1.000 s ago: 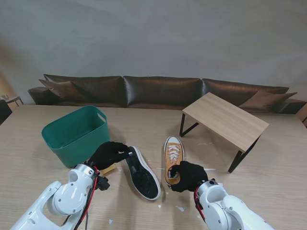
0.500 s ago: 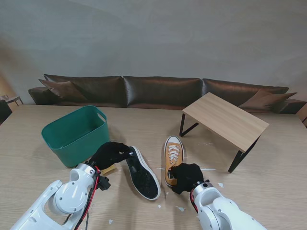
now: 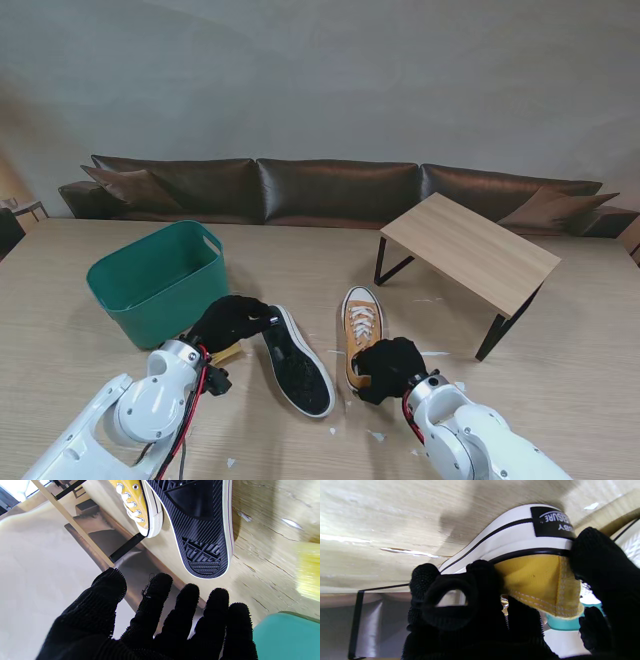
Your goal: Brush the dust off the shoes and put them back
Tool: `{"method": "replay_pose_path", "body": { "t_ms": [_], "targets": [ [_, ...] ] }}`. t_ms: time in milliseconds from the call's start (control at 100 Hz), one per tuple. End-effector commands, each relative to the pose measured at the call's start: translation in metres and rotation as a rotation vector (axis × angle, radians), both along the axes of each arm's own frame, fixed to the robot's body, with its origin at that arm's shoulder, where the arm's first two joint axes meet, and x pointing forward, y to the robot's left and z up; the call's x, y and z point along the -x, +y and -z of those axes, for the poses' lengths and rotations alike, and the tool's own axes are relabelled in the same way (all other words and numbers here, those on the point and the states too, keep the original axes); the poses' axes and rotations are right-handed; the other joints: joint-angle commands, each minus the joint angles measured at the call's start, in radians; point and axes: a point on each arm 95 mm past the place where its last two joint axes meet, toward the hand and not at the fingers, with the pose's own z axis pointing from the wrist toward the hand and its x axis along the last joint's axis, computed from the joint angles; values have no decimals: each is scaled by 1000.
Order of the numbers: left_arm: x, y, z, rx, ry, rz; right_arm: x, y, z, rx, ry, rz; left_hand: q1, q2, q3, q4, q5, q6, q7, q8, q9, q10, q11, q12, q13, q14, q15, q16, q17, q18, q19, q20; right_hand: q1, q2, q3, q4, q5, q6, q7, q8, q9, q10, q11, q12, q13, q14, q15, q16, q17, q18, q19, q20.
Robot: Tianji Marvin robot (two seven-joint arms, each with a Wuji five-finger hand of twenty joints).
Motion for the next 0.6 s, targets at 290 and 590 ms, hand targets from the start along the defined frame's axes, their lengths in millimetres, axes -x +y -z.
{"method": "replay_pose_path", "body": {
  "t_ms": [290,590],
  "targets": [
    [1,-1,2,3,16,-2,10,2,-3,-137,124,63,16,48,-21,29,6,-6,-7,2,-22,5,-6,-9,-24,14,-15,1,-20,-9,-23,16,70,27,253,22,241,212,312,206,161,-163,-49,85,15,-126,161,120,389,22,75,122],
    [-1,0,0,-8,-10,2,-2,4,-31,-332,235,181,17,36,-13,30,-5,-15,-13,0,-38,-3,-11,-11,-45,6,-26,-3,-31,-19,-35,16,108,-14,270,-2,252,256,322,220,176,-146,-34,111,15,-139,208,144,431,39,82,153]
  ]
}}
